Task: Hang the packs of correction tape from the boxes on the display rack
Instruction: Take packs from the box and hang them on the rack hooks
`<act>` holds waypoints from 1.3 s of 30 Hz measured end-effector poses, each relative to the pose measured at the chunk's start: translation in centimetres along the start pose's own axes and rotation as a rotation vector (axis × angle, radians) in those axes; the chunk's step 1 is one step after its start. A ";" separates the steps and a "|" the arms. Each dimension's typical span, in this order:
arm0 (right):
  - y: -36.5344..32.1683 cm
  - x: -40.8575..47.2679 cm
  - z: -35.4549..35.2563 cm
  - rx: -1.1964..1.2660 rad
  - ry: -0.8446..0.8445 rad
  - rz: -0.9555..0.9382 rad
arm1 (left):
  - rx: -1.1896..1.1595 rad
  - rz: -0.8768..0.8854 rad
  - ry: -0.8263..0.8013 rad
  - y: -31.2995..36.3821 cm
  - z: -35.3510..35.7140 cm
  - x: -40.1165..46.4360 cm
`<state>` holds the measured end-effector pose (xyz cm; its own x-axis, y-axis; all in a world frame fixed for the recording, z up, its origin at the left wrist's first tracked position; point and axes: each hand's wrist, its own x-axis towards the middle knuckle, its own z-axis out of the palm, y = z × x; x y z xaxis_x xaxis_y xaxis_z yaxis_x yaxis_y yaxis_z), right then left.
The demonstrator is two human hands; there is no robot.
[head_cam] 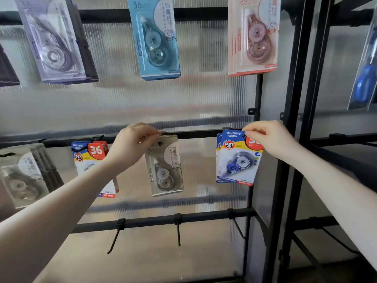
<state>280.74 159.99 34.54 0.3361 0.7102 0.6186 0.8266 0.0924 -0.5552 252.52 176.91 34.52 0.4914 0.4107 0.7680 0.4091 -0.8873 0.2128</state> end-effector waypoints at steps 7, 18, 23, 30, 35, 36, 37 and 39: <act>0.7 0.5 1.5 -0.135 0.000 0.022 | 0.010 0.033 0.013 -0.6 0.2 -0.5; 0.8 -0.4 3.6 -0.541 0.172 -0.086 | 0.067 0.037 -0.013 -2.1 -1.1 -2.6; 0.3 -2.6 4.3 -0.619 0.207 -0.007 | 0.256 0.114 -0.053 -2.8 -1.5 -5.0; -0.1 -7.2 8.2 -0.640 0.105 0.147 | 0.358 0.108 -0.080 -4.9 -0.7 -10.1; -0.2 -11.6 14.1 -0.601 0.019 0.151 | 0.352 0.097 -0.129 -8.2 0.9 -17.0; -0.2 -12.8 15.6 -0.591 -0.002 0.139 | 0.348 0.092 -0.158 -9.0 1.4 -18.9; -0.1 -14.2 17.1 -0.582 -0.020 0.127 | 0.348 0.084 -0.190 -9.8 1.9 -21.0; -0.1 -17.3 20.4 -0.564 -0.056 0.109 | 0.350 0.055 -0.250 -11.2 2.9 -25.3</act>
<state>265.65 161.91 12.61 0.4212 0.7323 0.5351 0.9065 -0.3591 -0.2222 237.69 177.05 10.93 0.6735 0.4408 0.5934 0.5920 -0.8024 -0.0758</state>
